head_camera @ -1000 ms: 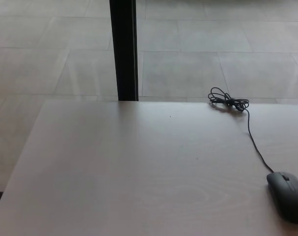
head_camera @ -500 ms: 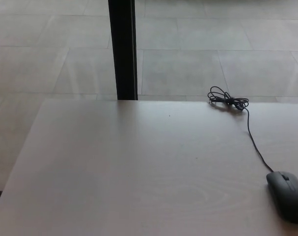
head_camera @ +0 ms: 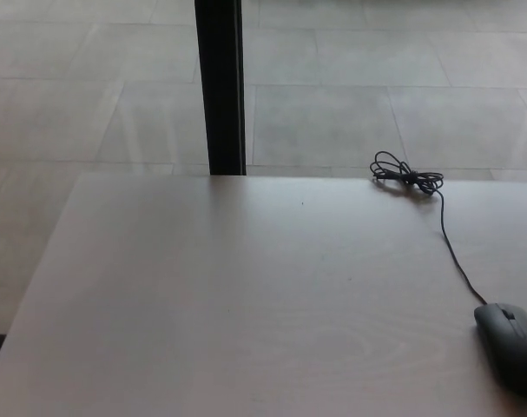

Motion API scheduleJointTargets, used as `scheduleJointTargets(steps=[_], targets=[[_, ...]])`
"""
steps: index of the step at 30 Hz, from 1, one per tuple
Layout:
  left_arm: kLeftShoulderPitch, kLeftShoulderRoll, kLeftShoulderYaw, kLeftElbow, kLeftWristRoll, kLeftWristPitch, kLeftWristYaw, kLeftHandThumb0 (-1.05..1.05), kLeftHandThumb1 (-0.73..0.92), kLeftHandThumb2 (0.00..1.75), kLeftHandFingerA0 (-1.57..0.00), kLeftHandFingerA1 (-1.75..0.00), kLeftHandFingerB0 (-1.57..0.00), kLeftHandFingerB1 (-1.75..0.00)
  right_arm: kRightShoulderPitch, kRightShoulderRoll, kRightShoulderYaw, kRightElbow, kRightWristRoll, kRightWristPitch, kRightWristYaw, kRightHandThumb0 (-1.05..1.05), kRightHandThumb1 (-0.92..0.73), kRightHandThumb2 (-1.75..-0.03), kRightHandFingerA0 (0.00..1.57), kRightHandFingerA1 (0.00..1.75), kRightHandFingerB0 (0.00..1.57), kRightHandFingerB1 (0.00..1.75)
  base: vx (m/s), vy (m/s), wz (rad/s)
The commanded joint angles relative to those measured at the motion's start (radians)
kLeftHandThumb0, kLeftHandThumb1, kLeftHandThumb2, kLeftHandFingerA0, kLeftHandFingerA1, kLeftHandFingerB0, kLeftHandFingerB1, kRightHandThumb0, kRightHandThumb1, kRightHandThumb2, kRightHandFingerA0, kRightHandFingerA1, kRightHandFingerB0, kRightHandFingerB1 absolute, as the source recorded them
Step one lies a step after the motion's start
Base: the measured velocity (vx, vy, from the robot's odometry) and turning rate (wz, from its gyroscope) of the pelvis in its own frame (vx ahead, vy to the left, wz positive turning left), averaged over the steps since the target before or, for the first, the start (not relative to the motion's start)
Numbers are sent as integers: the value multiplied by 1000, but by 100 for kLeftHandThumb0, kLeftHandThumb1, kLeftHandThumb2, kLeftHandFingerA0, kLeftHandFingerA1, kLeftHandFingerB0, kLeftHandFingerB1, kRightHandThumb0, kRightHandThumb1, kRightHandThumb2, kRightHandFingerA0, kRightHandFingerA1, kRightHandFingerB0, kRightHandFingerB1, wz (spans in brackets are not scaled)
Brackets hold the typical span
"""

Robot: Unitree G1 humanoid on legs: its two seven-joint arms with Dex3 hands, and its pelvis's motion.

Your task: The robot uses its right fingers to click on the left button of the black mouse placed on the table.

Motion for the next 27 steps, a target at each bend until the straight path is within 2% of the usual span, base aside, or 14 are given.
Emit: scheduleJointTargets(steps=[1, 5, 6, 9, 11, 12, 14, 15, 19, 22, 24, 27], targets=[[2, 25, -3, -7, -24, -20, -5, -65, 68, 61, -75, -54, -64, -51, 21, -50, 173, 91, -212, -49, 21, -49, -48, -85, 40, 57, 30, 47, 0, 0, 0], [-6, 32, -9, -6, -17, -6, 9, -64, 69, 61, -77, -52, -64, -50, 6, -54, 245, 153, -251, -73, 19, -46, -48, -87, 41, 58, 30, 48, 0, 0, 0], [-8, 33, -4, -2, -22, -9, 3, -64, 69, 61, -77, -53, -64, -50, 0, -51, 259, 168, -253, -78, 19, -48, -64, -59, 45, 41, 42, 33, 0, 0, 0], [-4, 31, 3, -3, -32, -17, -14, -64, 69, 61, -75, -55, -63, -51, -5, -52, 295, 188, -271, -82, 21, -43, -64, -59, 48, 42, 42, 34, 0, 0, 0], [-5, 32, -7, -3, -21, -23, -9, -65, 69, 61, -74, -54, -63, -50, -6, -69, 347, 232, -317, -138, 14, -45, -66, -59, 43, 41, 43, 35, 0, 0, 0], [-9, 35, -9, 0, -19, -21, -5, -66, 69, 61, -73, -53, -64, -50, -7, -71, 357, 246, -323, -158, 11, -49, -49, -85, 38, 55, 33, 49, 0, 0, 0], [-11, 35, -5, -1, -25, -16, -8, -65, 69, 61, -73, -54, -63, -50, -10, -82, 381, 263, -343, -166, 7, -53, -51, -86, 37, 54, 34, 48, 0, 0, 0], [-12, 35, -4, -2, -26, -14, -6, -64, 70, 61, -73, -54, -62, -50, -7, -89, 398, 273, -357, -173, 7, -54, -53, -87, 31, 52, 40, 51, 0, 0, 0], [-15, 39, -5, -6, -27, -7, -4, -65, 70, 62, -73, -53, -62, -50, 16, -113, 451, 288, -398, -176, 17, -52, -53, -90, 25, 51, 40, 53, 0, 0, 0], [-14, 36, -11, -10, -24, -8, 5, -67, 70, 61, -75, -52, -66, -51, 26, -118, 467, 298, -405, -193, 15, -54, -55, -93, 24, 52, 39, 53, 0, 0, 0], [-15, 37, -3, -15, -39, 6, -7, -67, 70, 61, -69, -51, -62, -49, 44, -121, 487, 304, -439, -222, -11, -55, -56, -94, 25, 53, 40, 54, 0, 0, 0], [-15, 40, -9, -7, -36, -8, -11, -69, 71, 61, -71, -53, -62, -49, 54, -109, 497, 298, -455, -220, -19, -57, -58, -95, 26, 53, 40, 53, 0, 0, 0]])
